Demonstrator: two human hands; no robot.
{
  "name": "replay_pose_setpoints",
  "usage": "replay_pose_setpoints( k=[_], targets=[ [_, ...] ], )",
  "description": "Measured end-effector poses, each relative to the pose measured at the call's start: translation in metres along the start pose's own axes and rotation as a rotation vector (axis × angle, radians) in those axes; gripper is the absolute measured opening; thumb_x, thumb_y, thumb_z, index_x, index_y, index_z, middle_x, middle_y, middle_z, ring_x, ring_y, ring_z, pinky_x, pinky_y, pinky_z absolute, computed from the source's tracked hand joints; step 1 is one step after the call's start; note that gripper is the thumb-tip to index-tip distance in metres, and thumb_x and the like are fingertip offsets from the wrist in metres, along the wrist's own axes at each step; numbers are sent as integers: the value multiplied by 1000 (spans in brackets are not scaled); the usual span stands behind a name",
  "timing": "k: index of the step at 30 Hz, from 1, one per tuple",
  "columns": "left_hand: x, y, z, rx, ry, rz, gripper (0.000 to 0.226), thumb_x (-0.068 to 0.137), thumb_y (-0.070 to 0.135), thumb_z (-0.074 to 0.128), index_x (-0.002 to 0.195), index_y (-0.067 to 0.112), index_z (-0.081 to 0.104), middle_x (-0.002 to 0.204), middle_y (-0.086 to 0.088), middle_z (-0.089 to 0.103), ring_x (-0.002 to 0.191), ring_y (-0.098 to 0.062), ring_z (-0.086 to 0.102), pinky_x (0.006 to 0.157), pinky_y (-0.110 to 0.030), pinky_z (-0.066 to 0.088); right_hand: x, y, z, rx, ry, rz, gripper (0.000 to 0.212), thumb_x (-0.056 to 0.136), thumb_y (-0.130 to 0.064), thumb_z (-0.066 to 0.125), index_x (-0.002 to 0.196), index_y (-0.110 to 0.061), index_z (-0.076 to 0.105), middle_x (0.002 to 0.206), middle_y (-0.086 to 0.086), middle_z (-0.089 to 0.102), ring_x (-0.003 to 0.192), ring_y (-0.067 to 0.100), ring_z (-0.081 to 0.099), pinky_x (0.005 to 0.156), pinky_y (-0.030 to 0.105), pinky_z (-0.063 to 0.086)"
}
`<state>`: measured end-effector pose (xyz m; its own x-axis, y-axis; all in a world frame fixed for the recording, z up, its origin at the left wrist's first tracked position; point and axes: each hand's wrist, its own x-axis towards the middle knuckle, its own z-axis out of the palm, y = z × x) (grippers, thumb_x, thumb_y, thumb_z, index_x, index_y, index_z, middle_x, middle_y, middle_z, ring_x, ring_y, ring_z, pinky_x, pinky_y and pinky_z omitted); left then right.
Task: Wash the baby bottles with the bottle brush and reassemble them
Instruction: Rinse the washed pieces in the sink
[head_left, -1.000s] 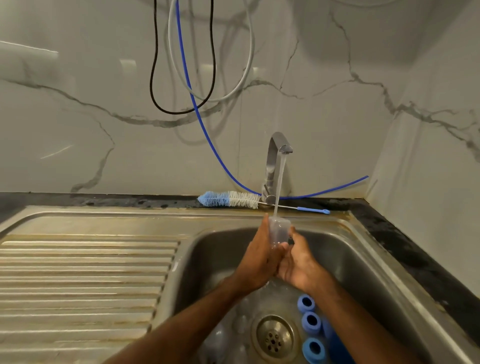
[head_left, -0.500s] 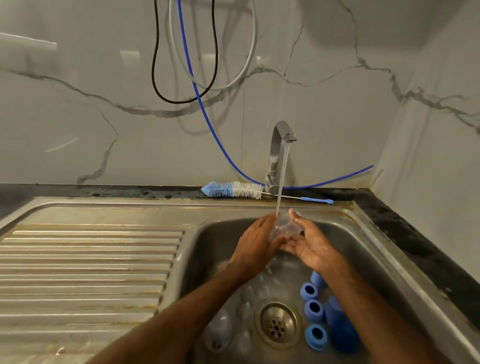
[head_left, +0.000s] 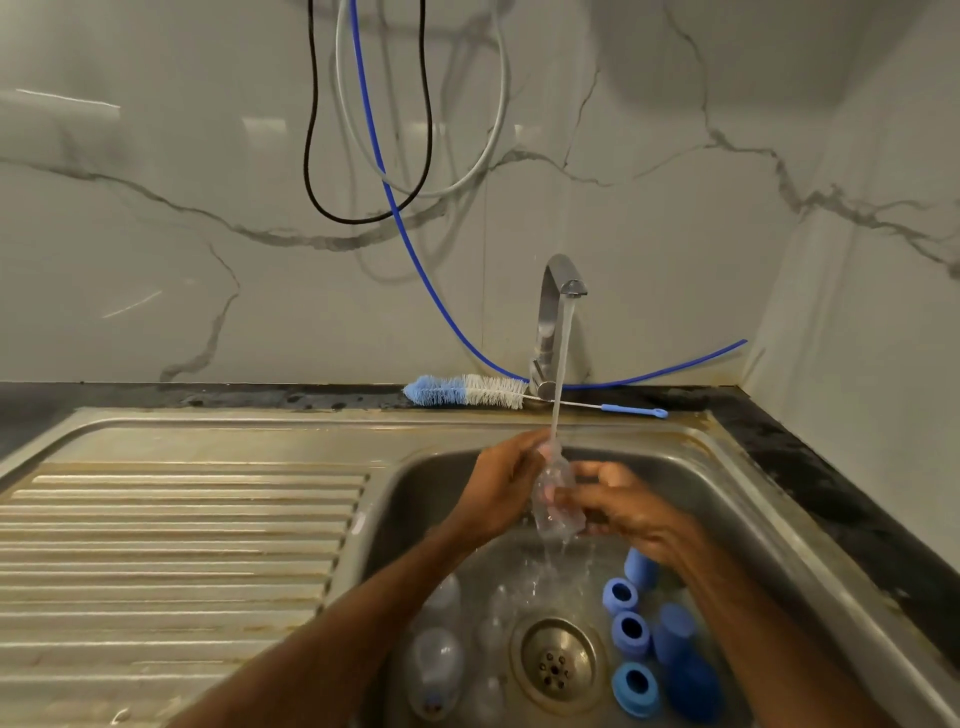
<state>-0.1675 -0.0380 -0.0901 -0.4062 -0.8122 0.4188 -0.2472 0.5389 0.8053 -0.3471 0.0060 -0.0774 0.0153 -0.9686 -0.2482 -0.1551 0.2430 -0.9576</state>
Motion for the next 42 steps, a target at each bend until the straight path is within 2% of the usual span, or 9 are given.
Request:
replay_pose_setpoints(
  k=[2, 5, 8, 14, 28, 32, 36, 39, 42],
  targets=[
    [4, 5, -4, 161, 27, 58, 35, 108, 18, 47, 142, 19, 52, 139, -3, 60, 121, 6, 54, 102, -11, 43, 4, 2, 3, -20, 57, -25, 56, 74, -10, 86, 125, -16, 63, 109, 5, 77, 98, 23, 74, 84, 39, 62],
    [25, 8, -7, 441, -6, 81, 71, 100, 7, 52, 161, 16, 17, 168, -9, 16, 155, -17, 14, 127, -36, 20, 7, 2, 7, -110, 112, -67, 60, 73, 1, 85, 126, -15, 61, 113, 5, 72, 101, 19, 70, 81, 34, 60],
    [53, 18, -11, 673, -68, 39, 102, 86, -9, 56, 162, 11, -9, 170, -12, -12, 157, -29, -10, 127, -42, 3, 12, 6, 8, -187, 158, -69, 67, 69, -2, 88, 127, -19, 59, 115, 2, 70, 105, 20, 67, 90, 39, 58],
    [78, 26, -14, 496, -130, -163, 96, 91, -8, 58, 163, 9, -3, 160, -18, 34, 147, -31, 33, 118, -41, 31, 16, 10, 10, -295, 183, -107, 66, 67, -8, 91, 121, -25, 57, 113, -4, 67, 103, 14, 65, 90, 41, 58],
    [82, 30, -24, 490, -239, -119, 104, 86, -14, 54, 164, 20, -5, 160, -16, 35, 147, -30, 32, 117, -38, 31, 18, 14, 9, -378, 191, -133, 72, 64, -16, 94, 127, -22, 58, 115, -3, 69, 104, 15, 67, 90, 38, 58],
    [63, 26, -25, 546, -262, -100, 100, 89, -4, 60, 164, 14, -4, 164, -18, 26, 151, -31, 25, 121, -40, 25, 11, 5, 11, -395, 202, -161, 64, 73, -17, 89, 130, -22, 59, 110, -8, 68, 99, 9, 66, 80, 27, 56],
    [29, 20, -39, 587, -246, -97, 83, 95, 12, 60, 162, 7, 12, 167, -18, 19, 155, -32, 15, 127, -44, 17, 6, -3, 13, -547, 320, -119, 74, 61, -32, 95, 124, -23, 56, 109, -3, 64, 98, 14, 62, 88, 39, 58],
    [6, 13, -58, 624, -212, -77, 62, 96, 7, 59, 154, 12, 38, 162, -11, 33, 152, -27, 25, 123, -41, 24, 1, -10, 15, -720, 323, -90, 68, 46, -66, 82, 101, -34, 59, 98, -7, 65, 90, 13, 63, 87, 42, 56],
    [-13, 11, -77, 688, -191, -39, 42, 96, 6, 58, 137, 15, 59, 149, -6, 51, 142, -22, 39, 114, -32, 31, -1, -17, 24, -856, 293, -65, 59, 43, -72, 73, 88, -36, 62, 91, -11, 66, 90, 13, 62, 92, 44, 52]
  ],
)
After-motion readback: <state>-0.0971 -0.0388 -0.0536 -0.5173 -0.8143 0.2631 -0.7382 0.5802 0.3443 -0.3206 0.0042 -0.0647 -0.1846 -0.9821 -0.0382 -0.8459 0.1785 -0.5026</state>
